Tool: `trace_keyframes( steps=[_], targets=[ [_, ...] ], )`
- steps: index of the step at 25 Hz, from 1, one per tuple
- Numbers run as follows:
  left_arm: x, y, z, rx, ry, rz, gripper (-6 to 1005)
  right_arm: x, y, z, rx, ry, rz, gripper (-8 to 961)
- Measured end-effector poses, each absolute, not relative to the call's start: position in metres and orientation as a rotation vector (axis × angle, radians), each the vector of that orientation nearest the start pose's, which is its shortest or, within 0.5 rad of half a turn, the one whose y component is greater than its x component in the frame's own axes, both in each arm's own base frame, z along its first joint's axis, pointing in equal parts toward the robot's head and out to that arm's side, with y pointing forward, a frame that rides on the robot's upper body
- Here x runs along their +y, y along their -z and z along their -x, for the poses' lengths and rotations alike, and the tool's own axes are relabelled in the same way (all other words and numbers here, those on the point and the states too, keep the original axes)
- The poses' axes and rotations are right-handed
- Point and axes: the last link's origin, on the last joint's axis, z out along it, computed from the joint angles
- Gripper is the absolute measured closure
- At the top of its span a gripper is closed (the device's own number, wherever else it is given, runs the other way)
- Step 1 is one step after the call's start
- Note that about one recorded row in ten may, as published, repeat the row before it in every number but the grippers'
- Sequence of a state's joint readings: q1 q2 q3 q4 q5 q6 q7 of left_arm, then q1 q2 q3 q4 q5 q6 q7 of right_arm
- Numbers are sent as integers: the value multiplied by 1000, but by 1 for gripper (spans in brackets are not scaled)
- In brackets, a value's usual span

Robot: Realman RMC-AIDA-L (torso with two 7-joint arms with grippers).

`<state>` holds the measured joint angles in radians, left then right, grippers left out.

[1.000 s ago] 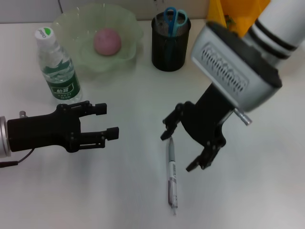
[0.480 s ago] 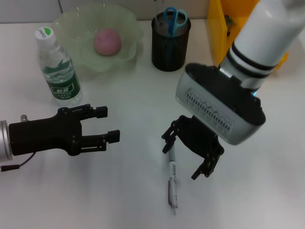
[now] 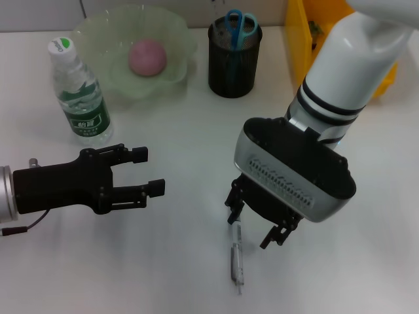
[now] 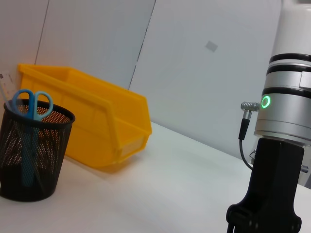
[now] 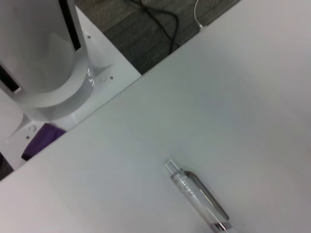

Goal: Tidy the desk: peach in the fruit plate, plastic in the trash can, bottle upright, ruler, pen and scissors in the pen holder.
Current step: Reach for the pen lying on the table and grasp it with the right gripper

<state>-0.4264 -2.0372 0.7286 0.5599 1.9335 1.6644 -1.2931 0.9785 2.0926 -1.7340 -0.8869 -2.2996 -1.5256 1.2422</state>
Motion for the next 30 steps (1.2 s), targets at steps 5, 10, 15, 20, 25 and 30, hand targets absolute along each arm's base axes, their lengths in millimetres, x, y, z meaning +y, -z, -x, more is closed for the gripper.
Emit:
trace_keyframes(
  steps=[5,10,15,20,25,30],
  targets=[
    [286,1,290,-683,807,2761,170,333,101,-115,-1442,698,3118,282],
    [287,1,290,-678,802,2758,170,333,108,-114,-1507,687,3068,391],
    [287,1,290,-678,797,2756,170,330,116,-116,-1580,722,3022,423],
    [287,1,291,-679,796,2755,170,330,117,-115,-1611,722,3012,442],
    [286,2,291,-684,798,2753,170,327,119,-116,-1663,743,2996,466],
    [285,2,292,-689,803,2748,170,326,120,-116,-1689,767,2985,537]
  ],
)
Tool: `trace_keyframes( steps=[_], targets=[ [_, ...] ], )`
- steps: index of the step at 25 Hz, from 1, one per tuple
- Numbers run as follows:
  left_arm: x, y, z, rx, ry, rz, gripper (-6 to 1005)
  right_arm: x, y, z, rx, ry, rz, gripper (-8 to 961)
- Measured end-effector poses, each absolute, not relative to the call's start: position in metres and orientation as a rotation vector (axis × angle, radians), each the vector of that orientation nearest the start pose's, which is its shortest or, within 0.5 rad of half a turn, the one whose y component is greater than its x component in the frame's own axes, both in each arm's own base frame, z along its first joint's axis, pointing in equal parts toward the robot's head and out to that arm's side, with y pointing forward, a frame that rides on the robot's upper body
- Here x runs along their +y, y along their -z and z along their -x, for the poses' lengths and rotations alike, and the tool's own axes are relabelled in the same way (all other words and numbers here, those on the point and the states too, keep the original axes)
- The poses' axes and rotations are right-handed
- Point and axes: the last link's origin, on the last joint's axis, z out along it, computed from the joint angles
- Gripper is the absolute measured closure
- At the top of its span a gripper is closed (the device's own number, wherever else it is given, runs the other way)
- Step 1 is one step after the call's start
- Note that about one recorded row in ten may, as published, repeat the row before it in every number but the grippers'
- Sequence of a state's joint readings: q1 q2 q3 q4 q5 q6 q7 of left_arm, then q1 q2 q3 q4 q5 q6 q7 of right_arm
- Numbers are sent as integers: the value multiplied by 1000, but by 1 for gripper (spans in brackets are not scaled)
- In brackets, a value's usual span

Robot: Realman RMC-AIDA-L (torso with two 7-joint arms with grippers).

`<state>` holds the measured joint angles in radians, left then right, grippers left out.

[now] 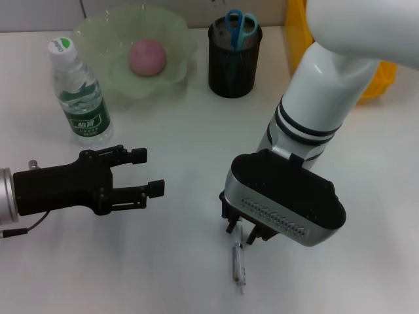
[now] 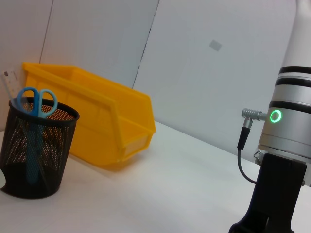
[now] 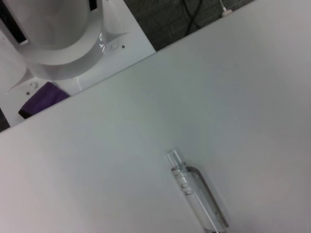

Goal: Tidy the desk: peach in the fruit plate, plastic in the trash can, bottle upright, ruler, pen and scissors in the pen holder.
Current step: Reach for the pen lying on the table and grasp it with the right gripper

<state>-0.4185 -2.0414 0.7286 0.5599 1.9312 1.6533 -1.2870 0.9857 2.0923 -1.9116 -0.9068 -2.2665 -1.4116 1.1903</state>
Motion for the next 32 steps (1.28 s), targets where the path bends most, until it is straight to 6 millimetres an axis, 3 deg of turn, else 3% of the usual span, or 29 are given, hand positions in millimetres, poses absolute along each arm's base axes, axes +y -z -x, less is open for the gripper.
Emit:
trace_keyframes(
  steps=[3,27,32],
  targets=[
    [285,2,292,-690,804,2747,170,326,122,-115,-1712,775,2965,620],
    [283,1,293,-701,813,2732,170,325,128,-112,-1875,777,2869,651],
    [283,1,294,-701,813,2732,170,325,128,-112,-1886,788,2866,728]
  ],
)
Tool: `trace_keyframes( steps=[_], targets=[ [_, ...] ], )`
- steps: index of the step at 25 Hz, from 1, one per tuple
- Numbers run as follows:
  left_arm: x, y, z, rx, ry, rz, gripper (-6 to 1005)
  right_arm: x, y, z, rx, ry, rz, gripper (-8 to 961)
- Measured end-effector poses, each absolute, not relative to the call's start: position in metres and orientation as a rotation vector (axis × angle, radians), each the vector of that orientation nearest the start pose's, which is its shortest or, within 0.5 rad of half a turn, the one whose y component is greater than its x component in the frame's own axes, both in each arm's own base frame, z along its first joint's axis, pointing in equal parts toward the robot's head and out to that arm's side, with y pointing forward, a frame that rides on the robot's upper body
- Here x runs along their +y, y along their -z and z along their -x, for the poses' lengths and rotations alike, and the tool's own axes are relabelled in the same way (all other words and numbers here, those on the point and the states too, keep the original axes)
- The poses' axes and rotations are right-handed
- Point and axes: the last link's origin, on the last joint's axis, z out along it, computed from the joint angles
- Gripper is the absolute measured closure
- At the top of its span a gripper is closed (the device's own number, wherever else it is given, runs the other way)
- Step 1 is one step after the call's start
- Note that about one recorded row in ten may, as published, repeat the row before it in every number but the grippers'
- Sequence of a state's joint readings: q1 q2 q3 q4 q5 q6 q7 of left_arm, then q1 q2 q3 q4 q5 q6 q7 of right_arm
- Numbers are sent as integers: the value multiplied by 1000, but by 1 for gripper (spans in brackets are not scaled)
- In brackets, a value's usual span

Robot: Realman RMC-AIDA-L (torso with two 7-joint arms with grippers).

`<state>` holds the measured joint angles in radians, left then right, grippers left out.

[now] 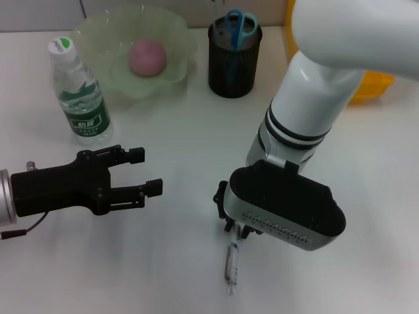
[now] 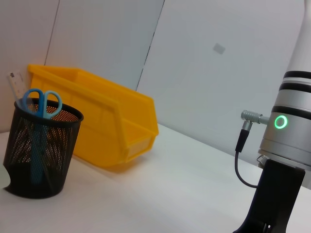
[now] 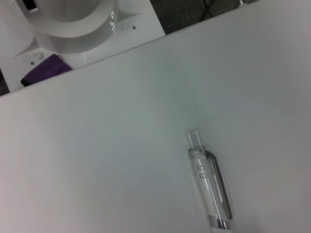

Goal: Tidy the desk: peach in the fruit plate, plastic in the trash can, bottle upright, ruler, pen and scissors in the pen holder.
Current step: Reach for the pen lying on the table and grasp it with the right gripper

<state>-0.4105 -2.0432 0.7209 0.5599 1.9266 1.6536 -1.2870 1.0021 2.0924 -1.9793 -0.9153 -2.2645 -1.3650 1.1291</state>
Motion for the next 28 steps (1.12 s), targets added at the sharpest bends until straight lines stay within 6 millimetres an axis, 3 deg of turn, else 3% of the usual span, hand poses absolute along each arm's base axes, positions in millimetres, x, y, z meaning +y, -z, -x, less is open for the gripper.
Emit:
trace_keyframes(
  steps=[28],
  targets=[
    [281,3,295,-710,815,2730,170,325,133,-114,-1942,832,2855,805]
  ],
)
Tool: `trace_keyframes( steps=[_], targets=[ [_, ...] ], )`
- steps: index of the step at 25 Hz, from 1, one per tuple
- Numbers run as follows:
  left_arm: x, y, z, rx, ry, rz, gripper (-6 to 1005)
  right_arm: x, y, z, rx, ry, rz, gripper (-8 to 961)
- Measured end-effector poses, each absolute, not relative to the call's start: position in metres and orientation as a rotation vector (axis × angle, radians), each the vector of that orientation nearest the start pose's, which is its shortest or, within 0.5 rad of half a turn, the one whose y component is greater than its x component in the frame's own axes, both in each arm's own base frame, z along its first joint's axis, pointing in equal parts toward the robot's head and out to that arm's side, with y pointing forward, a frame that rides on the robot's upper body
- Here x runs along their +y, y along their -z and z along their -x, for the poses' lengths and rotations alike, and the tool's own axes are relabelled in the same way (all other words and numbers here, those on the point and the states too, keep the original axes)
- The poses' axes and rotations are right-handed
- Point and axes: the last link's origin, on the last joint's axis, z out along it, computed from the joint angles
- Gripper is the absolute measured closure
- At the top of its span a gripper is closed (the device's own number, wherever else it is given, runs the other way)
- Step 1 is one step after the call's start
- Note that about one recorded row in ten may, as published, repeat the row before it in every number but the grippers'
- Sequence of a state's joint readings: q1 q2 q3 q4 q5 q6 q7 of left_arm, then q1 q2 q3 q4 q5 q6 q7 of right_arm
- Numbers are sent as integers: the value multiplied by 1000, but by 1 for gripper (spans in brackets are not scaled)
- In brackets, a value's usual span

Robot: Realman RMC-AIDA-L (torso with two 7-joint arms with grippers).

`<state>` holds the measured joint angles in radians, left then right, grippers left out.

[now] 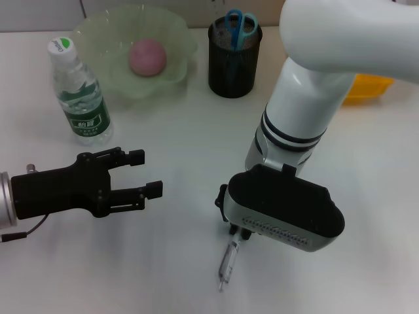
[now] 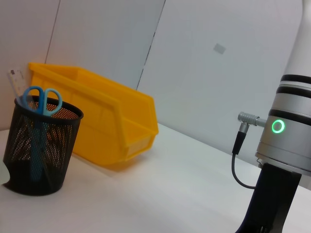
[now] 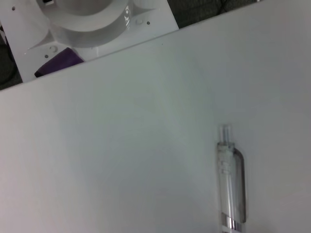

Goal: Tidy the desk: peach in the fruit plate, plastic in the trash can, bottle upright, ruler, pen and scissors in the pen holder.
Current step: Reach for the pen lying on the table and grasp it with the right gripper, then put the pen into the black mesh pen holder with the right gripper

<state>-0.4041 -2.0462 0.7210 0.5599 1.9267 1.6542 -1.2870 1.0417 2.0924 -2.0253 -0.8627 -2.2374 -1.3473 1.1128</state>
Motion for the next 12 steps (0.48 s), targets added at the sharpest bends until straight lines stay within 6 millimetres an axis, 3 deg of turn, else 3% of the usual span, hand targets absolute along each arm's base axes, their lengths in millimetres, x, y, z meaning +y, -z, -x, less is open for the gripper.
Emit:
trace_keyframes(
  steps=[12],
  targets=[
    [280,1,296,-715,824,2718,170,327,125,-110,-1889,804,2882,828]
  ],
)
